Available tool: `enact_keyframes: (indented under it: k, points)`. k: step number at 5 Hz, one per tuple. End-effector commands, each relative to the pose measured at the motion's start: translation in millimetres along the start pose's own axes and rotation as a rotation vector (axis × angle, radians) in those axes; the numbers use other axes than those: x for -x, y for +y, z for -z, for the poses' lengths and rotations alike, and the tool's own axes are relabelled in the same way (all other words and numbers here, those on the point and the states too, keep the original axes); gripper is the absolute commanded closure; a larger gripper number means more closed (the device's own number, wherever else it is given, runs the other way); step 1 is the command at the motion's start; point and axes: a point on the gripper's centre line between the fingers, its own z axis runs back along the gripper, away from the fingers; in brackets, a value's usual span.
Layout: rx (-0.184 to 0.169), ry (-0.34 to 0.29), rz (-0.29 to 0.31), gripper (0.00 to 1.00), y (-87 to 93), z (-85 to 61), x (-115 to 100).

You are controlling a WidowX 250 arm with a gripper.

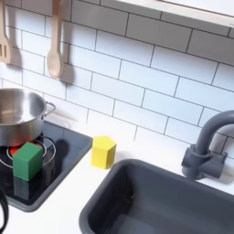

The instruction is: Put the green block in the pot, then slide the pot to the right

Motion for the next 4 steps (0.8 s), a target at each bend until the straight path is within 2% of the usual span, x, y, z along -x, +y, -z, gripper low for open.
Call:
enact_keyframes:
  k: [1,2,4]
  points:
    - [0.0,0.0,0.0,0.0,0.0,0.0,0]
    - [-0.019,-0.013,-0.02,0.0,5.8,2.1,-15]
    - [-0.043,-0.019,-0.02,0.0,11.0,8.6,-42]
